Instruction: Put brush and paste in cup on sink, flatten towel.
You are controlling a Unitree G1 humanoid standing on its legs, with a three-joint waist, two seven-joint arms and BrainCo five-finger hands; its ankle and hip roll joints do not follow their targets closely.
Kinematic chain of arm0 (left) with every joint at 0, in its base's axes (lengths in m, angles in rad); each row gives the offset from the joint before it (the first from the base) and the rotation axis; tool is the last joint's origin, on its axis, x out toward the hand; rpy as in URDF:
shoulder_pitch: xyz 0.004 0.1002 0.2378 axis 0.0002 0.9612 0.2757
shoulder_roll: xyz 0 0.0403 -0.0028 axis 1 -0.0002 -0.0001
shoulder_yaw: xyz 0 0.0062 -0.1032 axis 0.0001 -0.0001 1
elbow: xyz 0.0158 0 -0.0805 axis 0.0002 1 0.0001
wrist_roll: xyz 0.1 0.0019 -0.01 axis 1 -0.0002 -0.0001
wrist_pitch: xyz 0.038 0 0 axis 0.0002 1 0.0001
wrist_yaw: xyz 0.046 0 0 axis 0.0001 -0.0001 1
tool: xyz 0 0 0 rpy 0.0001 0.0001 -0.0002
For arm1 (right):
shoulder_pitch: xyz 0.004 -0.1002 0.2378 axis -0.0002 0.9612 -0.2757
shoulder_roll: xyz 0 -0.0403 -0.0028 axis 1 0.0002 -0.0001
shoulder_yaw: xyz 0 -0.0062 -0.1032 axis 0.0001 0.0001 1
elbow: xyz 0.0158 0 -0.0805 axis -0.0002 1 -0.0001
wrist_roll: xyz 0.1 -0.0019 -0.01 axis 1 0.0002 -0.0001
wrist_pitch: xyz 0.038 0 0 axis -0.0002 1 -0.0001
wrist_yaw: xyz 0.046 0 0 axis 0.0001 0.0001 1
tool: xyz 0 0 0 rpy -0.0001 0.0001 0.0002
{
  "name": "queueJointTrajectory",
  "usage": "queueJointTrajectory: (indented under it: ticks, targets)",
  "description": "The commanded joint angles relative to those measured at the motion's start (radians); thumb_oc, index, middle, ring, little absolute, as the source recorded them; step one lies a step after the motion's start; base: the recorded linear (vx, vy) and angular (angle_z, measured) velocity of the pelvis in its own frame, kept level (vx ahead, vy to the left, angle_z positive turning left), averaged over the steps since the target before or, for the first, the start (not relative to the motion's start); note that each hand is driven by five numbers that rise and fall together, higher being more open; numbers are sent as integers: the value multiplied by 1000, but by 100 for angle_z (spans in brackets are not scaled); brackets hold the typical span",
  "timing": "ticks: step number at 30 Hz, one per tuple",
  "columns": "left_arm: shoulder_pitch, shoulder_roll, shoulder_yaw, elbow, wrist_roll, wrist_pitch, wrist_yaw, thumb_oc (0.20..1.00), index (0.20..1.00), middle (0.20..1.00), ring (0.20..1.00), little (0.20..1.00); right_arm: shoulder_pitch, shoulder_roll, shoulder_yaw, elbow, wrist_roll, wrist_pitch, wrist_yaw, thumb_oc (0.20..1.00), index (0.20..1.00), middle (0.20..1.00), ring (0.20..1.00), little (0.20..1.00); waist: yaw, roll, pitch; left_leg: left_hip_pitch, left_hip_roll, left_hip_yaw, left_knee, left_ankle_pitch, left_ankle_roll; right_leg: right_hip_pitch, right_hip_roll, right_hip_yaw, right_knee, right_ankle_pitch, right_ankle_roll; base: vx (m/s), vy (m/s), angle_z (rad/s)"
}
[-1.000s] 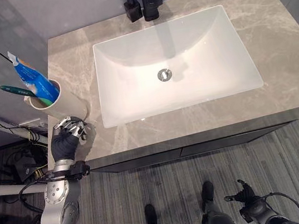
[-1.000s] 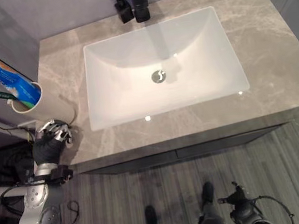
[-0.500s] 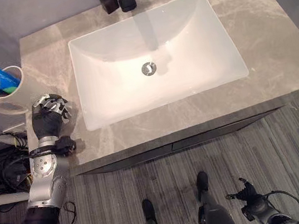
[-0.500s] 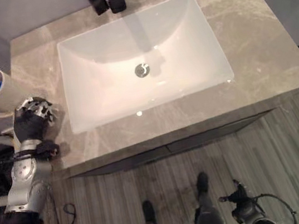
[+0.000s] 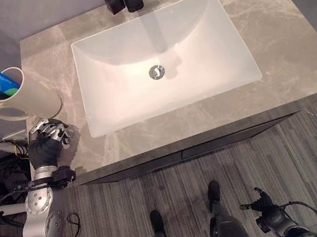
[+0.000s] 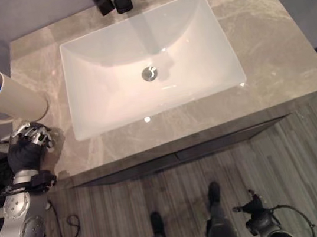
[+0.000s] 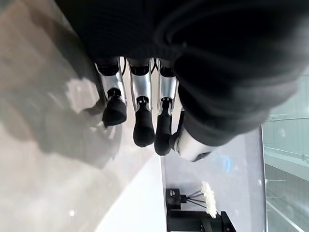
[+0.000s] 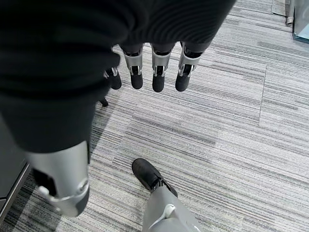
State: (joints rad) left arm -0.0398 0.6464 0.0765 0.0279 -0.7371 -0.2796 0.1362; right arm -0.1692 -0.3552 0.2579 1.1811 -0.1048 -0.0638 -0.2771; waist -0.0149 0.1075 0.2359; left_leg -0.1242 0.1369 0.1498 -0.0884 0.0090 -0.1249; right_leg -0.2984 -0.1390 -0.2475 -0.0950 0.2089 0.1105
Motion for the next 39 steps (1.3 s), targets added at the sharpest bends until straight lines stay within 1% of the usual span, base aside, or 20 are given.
queueJointTrajectory:
  ticks: [1, 5, 9, 11, 16, 23, 25, 26, 28, 30, 32, 35, 39]
  targets:
    - [-41, 75, 50, 62, 23, -36, 24, 200, 200, 200, 200, 200, -15, -10, 15, -13, 33, -6, 4, 1000, 1000, 1000, 1000, 1000, -11, -26, -7, -72, -41, -18, 1, 98, 16, 109, -22, 17, 8, -78, 55, 0, 0, 0]
    - [-85, 91, 41, 95, 29, -41, 35, 200, 200, 200, 200, 200, -15, -11, 10, -10, 43, -7, 1, 1000, 1000, 1000, 1000, 1000, -16, -25, -3, -82, -43, -19, 1, 100, 15, 98, -24, 16, 8, -73, 57, -1, 0, -1]
    - [-94, 96, 48, 91, 37, -49, 40, 200, 200, 200, 200, 200, -15, -10, 3, -13, 54, -7, -3, 1000, 1000, 1000, 1000, 1000, -17, -24, 1, -89, -44, -16, 1, 98, 14, 87, -25, 22, 8, -71, 60, -3, 11, -2]
    - [-136, 111, 49, 121, 47, -58, 58, 200, 200, 200, 200, 200, -20, -8, 0, -13, 72, -10, -3, 1000, 1000, 1000, 1000, 1000, -17, -31, -3, -120, -44, 1, 1, 99, 13, 41, -28, 46, 8, -56, 69, -13, 34, -9]
    - [-196, 134, 39, 161, 50, -69, 79, 200, 200, 200, 200, 200, -25, -7, 0, -14, 83, -13, -7, 1000, 1000, 1000, 1000, 1000, -22, -34, -2, -139, -45, 8, 1, 103, 13, 17, -30, 58, 8, -48, 71, 3, 14, -11]
    - [-346, 203, 19, 300, 58, -86, 133, 200, 200, 200, 200, 200, -33, 0, 10, -34, 104, -24, -15, 1000, 1000, 1000, 1000, 1000, -43, -42, 4, -168, -46, 19, 1, 105, 11, -20, -35, 77, 8, -31, 80, 15, 21, -8]
    - [-401, 225, 1, 346, 59, -86, 145, 200, 200, 200, 200, 200, -38, 4, 17, -40, 108, -26, -16, 1000, 1000, 1000, 1000, 1000, -49, -45, 4, -173, -47, 19, 1, 104, 11, -27, -36, 82, 8, -29, 83, 12, 9, -2]
    - [-459, 246, -28, 385, 59, -87, 156, 200, 200, 200, 200, 200, -44, 9, 25, -36, 113, -27, -16, 1000, 1000, 1000, 1000, 1000, -54, -47, 4, -179, -47, 18, 1, 104, 10, -31, -37, 81, 8, -28, 85, 21, 16, -3]
    - [-515, 246, -61, 409, 50, -92, 165, 200, 200, 200, 200, 200, -52, 13, 32, -35, 118, -28, -18, 1000, 1000, 1000, 1000, 1000, -59, -49, 6, -182, -48, 15, 1, 105, 10, -32, -39, 80, 8, -26, 86, 8, 6, -2]
    - [-533, 240, -75, 406, 48, -96, 167, 200, 200, 200, 200, 200, -54, 16, 33, -32, 121, -27, -19, 1000, 1000, 1000, 1000, 1000, -59, -50, 7, -182, -49, 12, 1, 104, 10, -31, -41, 77, 8, -26, 87, 9, 0, 4]
    - [-508, 219, -75, 351, 38, -105, 159, 200, 200, 200, 200, 200, -54, 24, 32, -29, 130, -27, -23, 1000, 1000, 1000, 1000, 1000, -56, -50, 10, -179, -54, 5, 1, 102, 13, -26, -43, 75, 8, -27, 88, 0, 0, 0]
    - [-484, 212, -71, 315, 39, -105, 153, 200, 200, 200, 200, 200, -52, 25, 32, -28, 131, -26, -22, 1000, 1000, 1000, 1000, 1000, -54, -50, 10, -176, -55, 4, 1, 101, 14, -22, -44, 74, 8, -28, 88, 0, 0, 0]
    - [-347, 157, -38, 154, 36, -109, 112, 200, 200, 200, 200, 200, -44, 26, 24, -21, 119, -18, -19, 1000, 1000, 1000, 1000, 1000, -39, -49, 8, -163, -61, 0, 1, 94, 20, -8, -51, 70, 8, -30, 86, 2, 12, 0]
